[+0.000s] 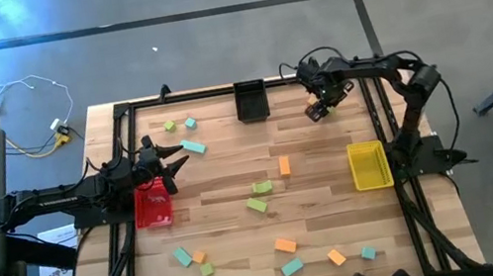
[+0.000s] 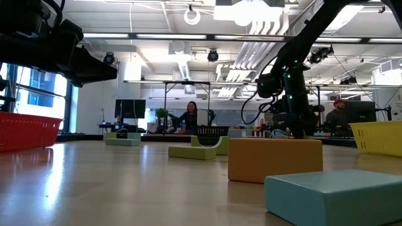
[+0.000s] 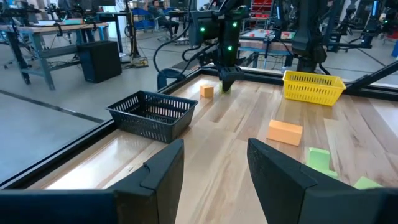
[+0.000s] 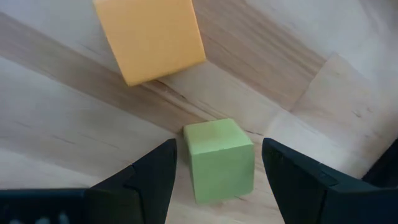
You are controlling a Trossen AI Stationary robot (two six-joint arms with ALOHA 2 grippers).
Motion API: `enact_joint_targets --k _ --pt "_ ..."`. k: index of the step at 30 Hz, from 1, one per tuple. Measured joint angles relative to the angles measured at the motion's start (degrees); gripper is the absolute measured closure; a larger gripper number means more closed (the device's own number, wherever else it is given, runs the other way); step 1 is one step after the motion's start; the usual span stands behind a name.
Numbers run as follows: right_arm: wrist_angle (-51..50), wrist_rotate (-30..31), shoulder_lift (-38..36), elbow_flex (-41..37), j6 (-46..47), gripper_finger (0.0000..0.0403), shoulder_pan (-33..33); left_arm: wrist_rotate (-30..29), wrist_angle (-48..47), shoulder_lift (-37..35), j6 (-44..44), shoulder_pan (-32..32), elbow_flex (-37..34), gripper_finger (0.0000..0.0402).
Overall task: Sort & place blocks by color
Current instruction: Put the green block into the yellow bin
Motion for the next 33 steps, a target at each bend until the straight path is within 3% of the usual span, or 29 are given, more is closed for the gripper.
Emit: enact_joint_targets --k 9,18,33 --pt "-0.6 0.0 0.6 0.0 0.0 0.0185 0.0 0.0 0.0 0.0 0.0 0.0 0.0 0.0236" --pt "-1.2 0.3 0.4 0.0 0.0 0.0293 0.0 0.0 0.0 0.0 0.0 0.0 0.0 0.0236" --pt "-4.5 3.1 -1.7 -0.1 1.8 0.0291 1.8 -0.2 -0.4 0.0 0.0 0.0 0.0 0.0236"
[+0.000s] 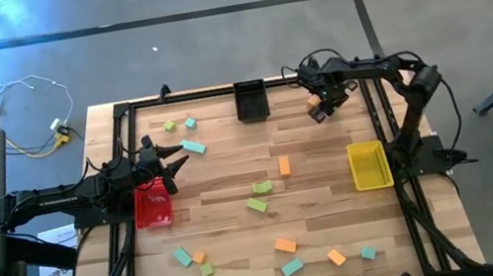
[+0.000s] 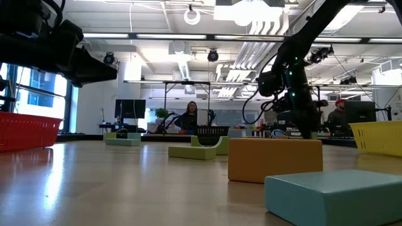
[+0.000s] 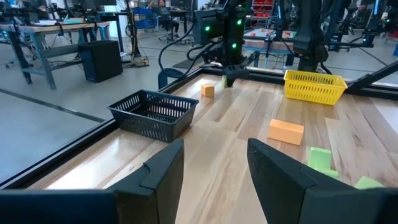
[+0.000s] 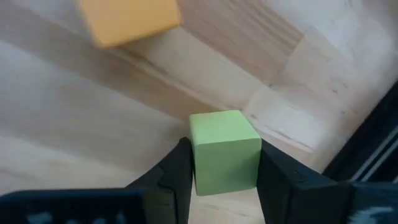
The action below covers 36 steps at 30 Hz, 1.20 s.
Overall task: Sort & place blocks by color
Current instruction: Put the green block into the yellow bin
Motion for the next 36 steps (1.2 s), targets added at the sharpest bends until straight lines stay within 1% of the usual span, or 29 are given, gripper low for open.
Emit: enact_joint_targets --k 6,13,25,32,36 --pt "-0.7 0.3 -3.0 0.0 3.3 0.0288 3.2 0.0 -0.7 0.0 0.0 0.0 0.0 0.0236" --pt "-1.7 2.6 -5.8 0.0 7.6 0.0289 8.1 0.0 -2.8 0.0 0.0 0.0 0.0 0.0236" --pt "-2.7 2.8 -9.7 0.0 16.1 0.0289 16.5 0.0 -2.8 0.0 -0.1 0.0 0.0 0.0236" --pt "-4.0 1.9 -10.6 0.0 19.0 0.0289 21.8 0.1 -3.5 0.0 -1.5 0.0 0.0 0.0236" --pt "-6.5 -0.6 -11.0 0.0 21.3 0.0288 25.5 0.2 -3.5 0.0 -2.7 0.0 0.0 0.0236"
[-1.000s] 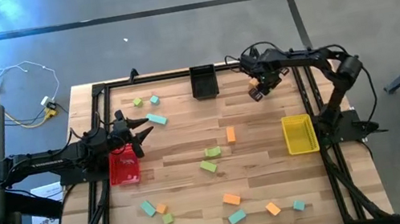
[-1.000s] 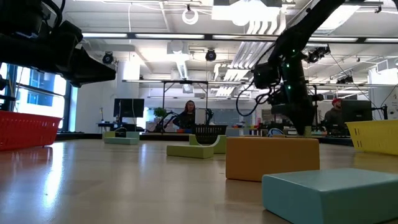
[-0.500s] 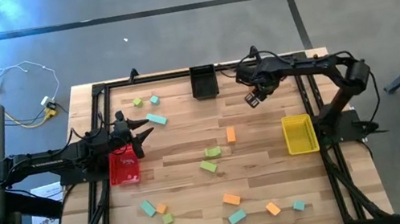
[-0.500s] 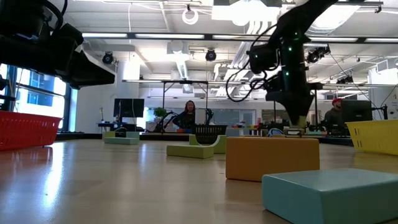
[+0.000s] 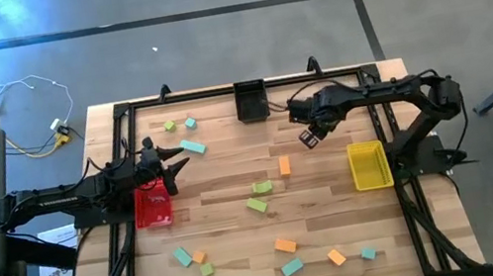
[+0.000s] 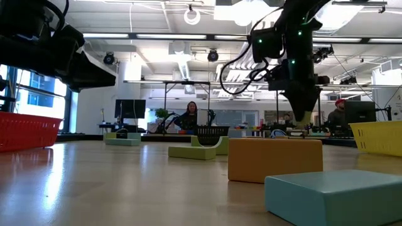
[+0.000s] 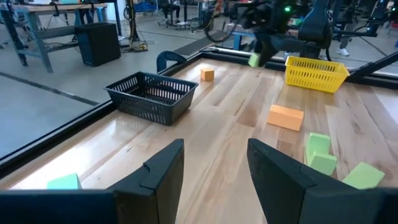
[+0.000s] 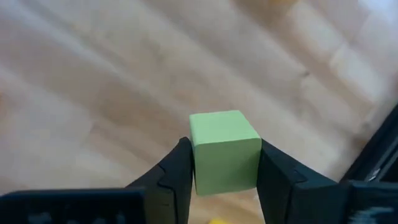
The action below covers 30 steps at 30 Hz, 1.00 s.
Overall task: Sort & place blocks by color
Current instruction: Put the green block into the yellow bin
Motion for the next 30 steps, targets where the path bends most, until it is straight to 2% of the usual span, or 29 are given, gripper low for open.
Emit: enact_joint_targets --k 10,21,30 --pt "-6.4 0.5 -5.7 0.0 9.2 0.0288 10.1 0.0 -0.4 0.0 -0.4 0.0 0.0 0.0236" --pt "-17.6 10.8 -14.4 0.0 25.1 0.0288 19.5 0.0 -0.3 0.0 -2.0 0.0 0.0 0.0236" --pt "-26.4 10.6 -16.4 0.0 39.3 0.0288 26.3 0.0 -0.3 0.0 -1.9 0.0 0.0 0.0236"
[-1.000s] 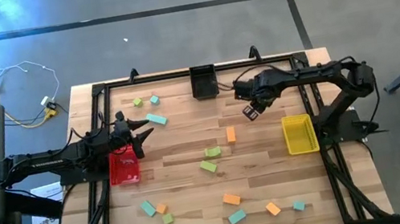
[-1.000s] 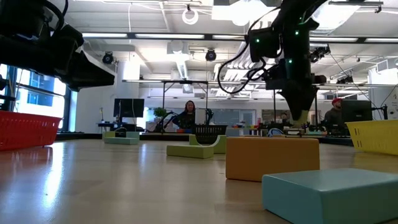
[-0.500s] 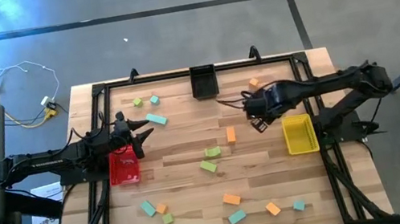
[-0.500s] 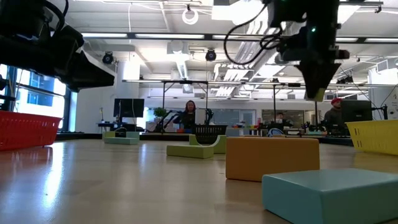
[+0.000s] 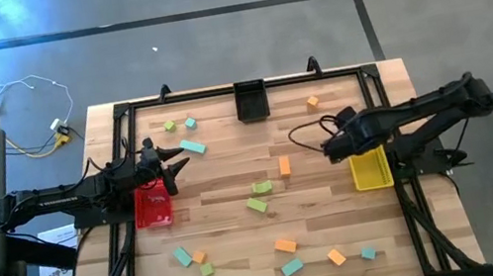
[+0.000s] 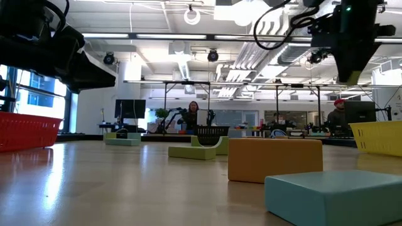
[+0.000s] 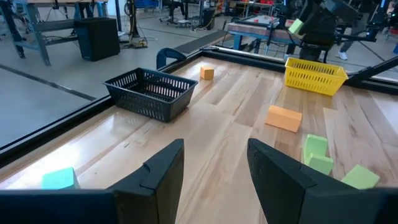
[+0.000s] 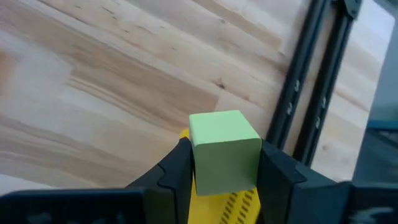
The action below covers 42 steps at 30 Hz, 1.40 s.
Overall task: Sort & place blocks by color
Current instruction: Put the green block into the yellow bin
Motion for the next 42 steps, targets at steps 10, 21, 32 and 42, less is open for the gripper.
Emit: enact_joint_targets --k 10,21,32,42 --pt "-1.7 -6.0 0.2 -6.1 12.7 0.0288 6.2 0.0 0.0 0.0 0.0 0.0 0.0 0.0236" --pt "5.7 -15.5 0.2 -13.3 18.6 0.0288 10.8 0.0 0.0 0.0 0.0 0.0 0.0 0.0236" --pt "21.7 -21.3 0.2 -21.8 18.7 0.0288 11.0 0.0 0.0 0.0 0.0 0.0 0.0 0.0236" --pt "22.3 -20.6 0.2 -22.5 18.7 0.0218 11.0 0.0 0.0 0.0 0.0 0.0 0.0 0.0236"
